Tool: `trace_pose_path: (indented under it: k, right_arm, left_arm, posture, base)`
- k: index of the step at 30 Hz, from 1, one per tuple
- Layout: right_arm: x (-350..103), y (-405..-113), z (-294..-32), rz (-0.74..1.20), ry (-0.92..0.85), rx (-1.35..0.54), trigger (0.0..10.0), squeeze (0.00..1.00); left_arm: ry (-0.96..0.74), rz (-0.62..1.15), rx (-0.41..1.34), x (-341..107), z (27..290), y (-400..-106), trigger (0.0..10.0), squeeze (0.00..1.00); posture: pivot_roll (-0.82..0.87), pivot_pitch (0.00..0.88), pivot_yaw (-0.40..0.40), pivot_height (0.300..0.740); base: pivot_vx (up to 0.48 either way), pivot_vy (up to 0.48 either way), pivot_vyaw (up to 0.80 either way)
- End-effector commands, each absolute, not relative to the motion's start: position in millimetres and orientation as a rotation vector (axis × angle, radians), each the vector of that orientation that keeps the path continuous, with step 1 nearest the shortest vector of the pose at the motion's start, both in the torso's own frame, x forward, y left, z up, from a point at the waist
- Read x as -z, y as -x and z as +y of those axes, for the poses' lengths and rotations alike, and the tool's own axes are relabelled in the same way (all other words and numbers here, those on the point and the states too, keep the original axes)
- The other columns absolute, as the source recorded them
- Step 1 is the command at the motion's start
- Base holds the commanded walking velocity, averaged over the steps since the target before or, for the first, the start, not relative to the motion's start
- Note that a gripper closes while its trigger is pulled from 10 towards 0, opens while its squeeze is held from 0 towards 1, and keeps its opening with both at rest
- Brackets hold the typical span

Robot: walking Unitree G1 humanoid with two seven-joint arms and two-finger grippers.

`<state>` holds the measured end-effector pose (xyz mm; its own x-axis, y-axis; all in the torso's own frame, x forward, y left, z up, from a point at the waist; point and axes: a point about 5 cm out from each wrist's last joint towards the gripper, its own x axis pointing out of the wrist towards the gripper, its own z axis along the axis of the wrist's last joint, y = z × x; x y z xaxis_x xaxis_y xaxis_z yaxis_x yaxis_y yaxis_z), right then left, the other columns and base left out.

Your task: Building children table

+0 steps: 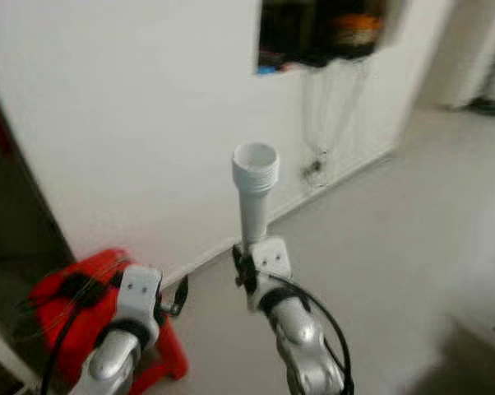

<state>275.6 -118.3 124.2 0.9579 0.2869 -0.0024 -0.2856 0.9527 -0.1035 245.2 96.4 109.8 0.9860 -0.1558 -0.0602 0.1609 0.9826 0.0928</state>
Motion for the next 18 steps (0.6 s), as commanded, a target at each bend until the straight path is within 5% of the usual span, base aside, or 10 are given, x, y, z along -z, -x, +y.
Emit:
trace_pose_path:
  k: [1,18]
  right_arm:
    - [-129,-276,-112,-0.031,0.080,-0.308,10.0,0.00]
    - [-145,-273,-116,-0.153,0.037,-0.286,10.0,0.00]
  left_arm:
    - [-0.105,0.082,0.145,-104,101,-243,10.0,0.00]
    - [-0.106,0.012,0.120,-114,103,-243,10.0,0.00]
  posture:
    - [0.06,0.000,-0.059,0.740]
    - [0.06,0.000,-0.058,0.740]
  base:
    - [-0.424,0.000,0.00]
    - [-0.424,0.000,0.00]
